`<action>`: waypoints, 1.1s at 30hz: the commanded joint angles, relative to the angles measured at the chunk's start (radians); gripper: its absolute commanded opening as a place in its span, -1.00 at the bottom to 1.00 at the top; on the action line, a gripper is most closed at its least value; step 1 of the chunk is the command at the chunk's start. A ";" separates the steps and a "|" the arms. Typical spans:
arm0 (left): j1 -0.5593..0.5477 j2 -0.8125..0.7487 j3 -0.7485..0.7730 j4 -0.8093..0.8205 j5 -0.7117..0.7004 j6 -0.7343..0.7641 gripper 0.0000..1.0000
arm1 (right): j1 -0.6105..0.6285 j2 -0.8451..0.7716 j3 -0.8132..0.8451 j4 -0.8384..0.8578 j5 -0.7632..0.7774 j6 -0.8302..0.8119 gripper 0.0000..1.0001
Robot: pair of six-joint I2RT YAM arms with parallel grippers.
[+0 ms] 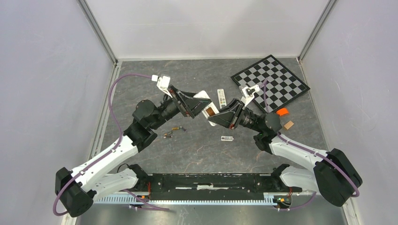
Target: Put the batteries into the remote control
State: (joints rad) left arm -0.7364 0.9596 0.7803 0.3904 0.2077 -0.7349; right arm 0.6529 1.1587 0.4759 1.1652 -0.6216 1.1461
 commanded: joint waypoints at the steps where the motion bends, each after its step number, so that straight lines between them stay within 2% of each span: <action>1: 0.008 -0.019 0.026 -0.046 -0.060 -0.017 0.98 | 0.004 -0.028 0.040 -0.052 -0.047 -0.098 -0.61; 3: 0.011 -0.043 0.038 -0.117 -0.098 0.069 -0.93 | 0.004 -0.057 0.066 -0.181 -0.038 -0.204 -0.17; 4: 0.012 -0.052 0.044 -0.155 -0.117 0.107 -0.96 | 0.003 -0.076 0.075 -0.247 -0.019 -0.247 0.04; 5: 0.014 -0.067 0.046 -0.187 -0.143 0.134 -0.96 | 0.004 -0.091 0.081 -0.289 0.006 -0.286 0.18; 6: 0.014 -0.077 0.044 -0.204 -0.158 0.151 -0.96 | 0.004 -0.105 0.085 -0.332 0.028 -0.308 0.23; 10: 0.018 -0.099 0.017 -0.179 -0.117 0.160 -0.96 | 0.004 -0.077 0.097 -0.317 0.033 -0.264 0.13; 14: 0.018 -0.097 0.026 -0.226 -0.161 0.184 -0.96 | 0.004 -0.040 0.051 -0.165 0.034 -0.187 0.37; 18: 0.020 -0.105 0.066 -0.337 -0.271 0.234 -0.96 | 0.004 -0.056 0.052 -0.229 0.085 -0.231 0.52; 23: 0.022 -0.095 0.141 -0.533 -0.483 0.268 -0.96 | 0.005 -0.055 0.116 -0.530 0.240 -0.363 0.53; 26: 0.022 -0.069 0.194 -0.648 -0.634 0.278 -0.96 | 0.025 -0.006 0.158 -0.697 0.371 -0.435 0.44; 30: 0.022 -0.031 0.249 -0.785 -0.824 0.280 -0.96 | 0.114 0.108 0.229 -0.830 0.532 -0.488 0.29; 33: 0.023 -0.037 0.259 -0.822 -0.880 0.282 -0.96 | 0.210 0.226 0.329 -0.921 0.676 -0.575 0.23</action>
State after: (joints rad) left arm -0.7185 0.9279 0.9874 -0.3214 -0.4706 -0.4980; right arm 0.7612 1.2686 0.6788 0.4217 -0.1768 0.7097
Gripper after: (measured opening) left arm 0.321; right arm 0.632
